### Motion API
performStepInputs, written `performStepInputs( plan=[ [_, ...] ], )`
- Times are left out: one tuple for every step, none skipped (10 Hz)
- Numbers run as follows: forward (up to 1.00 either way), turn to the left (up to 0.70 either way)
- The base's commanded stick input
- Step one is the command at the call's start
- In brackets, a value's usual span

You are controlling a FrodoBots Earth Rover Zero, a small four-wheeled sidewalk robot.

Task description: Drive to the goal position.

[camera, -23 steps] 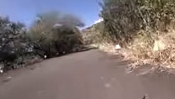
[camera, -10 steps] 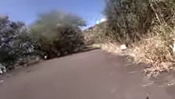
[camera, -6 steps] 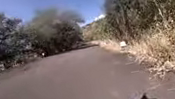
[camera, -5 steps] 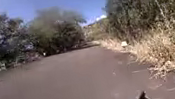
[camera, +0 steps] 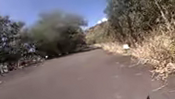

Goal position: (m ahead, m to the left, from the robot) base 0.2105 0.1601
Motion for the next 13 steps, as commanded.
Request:
performStepInputs(
  plan=[
    [0.50,0.00],
    [0.50,0.00],
    [0.50,0.00],
    [0.50,0.00],
    [0.50,0.00],
    [0.50,0.00],
    [0.50,0.00],
    [0.50,0.00],
    [0.50,0.00],
    [0.50,0.00],
    [0.50,0.00],
    [0.50,0.00],
    [0.50,0.00]
  ],
)
